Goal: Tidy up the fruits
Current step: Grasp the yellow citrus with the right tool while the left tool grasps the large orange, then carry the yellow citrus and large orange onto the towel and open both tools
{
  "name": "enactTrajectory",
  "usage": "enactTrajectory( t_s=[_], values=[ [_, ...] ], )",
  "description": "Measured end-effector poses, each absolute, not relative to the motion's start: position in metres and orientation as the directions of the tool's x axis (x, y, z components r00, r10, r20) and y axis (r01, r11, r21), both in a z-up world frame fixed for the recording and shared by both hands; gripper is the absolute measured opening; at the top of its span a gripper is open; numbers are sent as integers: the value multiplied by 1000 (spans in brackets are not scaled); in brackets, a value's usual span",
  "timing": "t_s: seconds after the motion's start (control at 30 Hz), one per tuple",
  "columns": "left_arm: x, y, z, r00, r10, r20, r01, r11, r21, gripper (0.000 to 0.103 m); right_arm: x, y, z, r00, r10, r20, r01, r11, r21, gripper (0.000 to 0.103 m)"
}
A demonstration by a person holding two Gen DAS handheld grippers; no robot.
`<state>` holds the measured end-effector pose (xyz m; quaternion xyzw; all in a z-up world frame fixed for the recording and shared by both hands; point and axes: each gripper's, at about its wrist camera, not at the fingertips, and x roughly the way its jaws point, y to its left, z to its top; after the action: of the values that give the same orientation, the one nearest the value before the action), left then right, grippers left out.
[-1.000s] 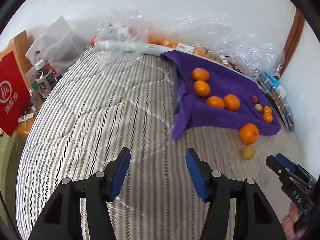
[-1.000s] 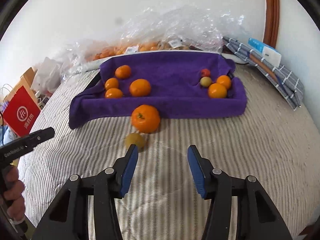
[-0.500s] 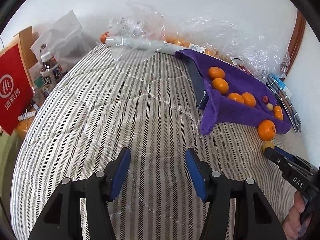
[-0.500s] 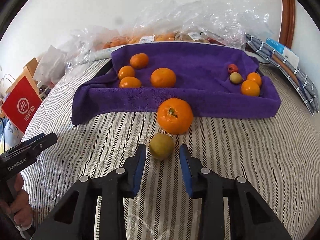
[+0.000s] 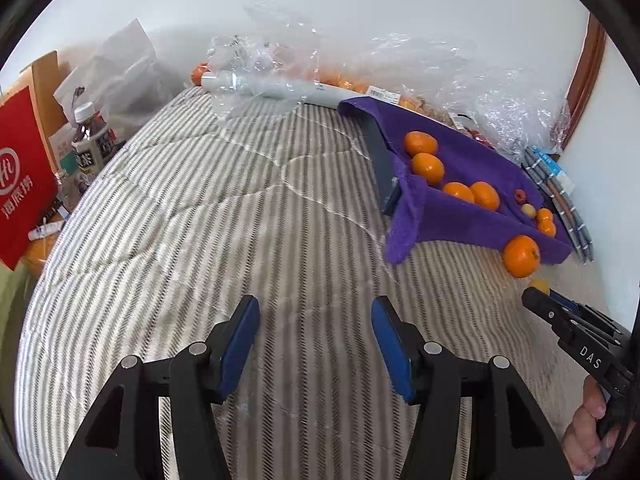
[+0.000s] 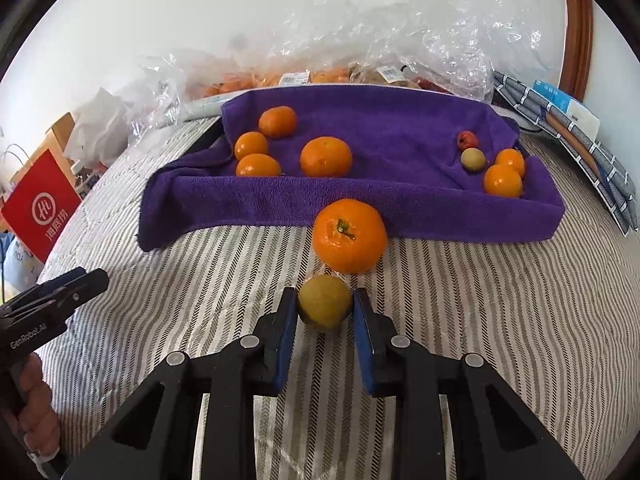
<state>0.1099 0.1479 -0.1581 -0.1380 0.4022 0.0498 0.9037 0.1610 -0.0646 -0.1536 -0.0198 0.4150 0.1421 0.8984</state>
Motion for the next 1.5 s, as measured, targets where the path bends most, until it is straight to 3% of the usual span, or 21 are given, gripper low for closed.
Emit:
enactTrajectory(
  t_s=[0.43,0.63,1.1,1.3,1.5],
  values=[
    [130,62,-133,666,-82,-741,-76,981,-177,57,136,-150,-132,672,209,-710,-202,975,96,28],
    [150,14,-125,664,-173,-727,23,977,-211,68,130,-200,-127,688,145,-711,-129,989,77,28],
    [207,-24,-148,599,-162,-784,6,980,-198,68,136,-251,-134,690,118,-714,-62,993,104,28],
    [218,-28,-157,578,-159,-800,-14,979,-205,66,140,-254,-140,681,125,-721,-59,992,116,28],
    [220,-31,-158,580,-157,-799,-14,979,-202,44,143,-253,-142,678,131,-723,-60,991,124,28]
  ],
)
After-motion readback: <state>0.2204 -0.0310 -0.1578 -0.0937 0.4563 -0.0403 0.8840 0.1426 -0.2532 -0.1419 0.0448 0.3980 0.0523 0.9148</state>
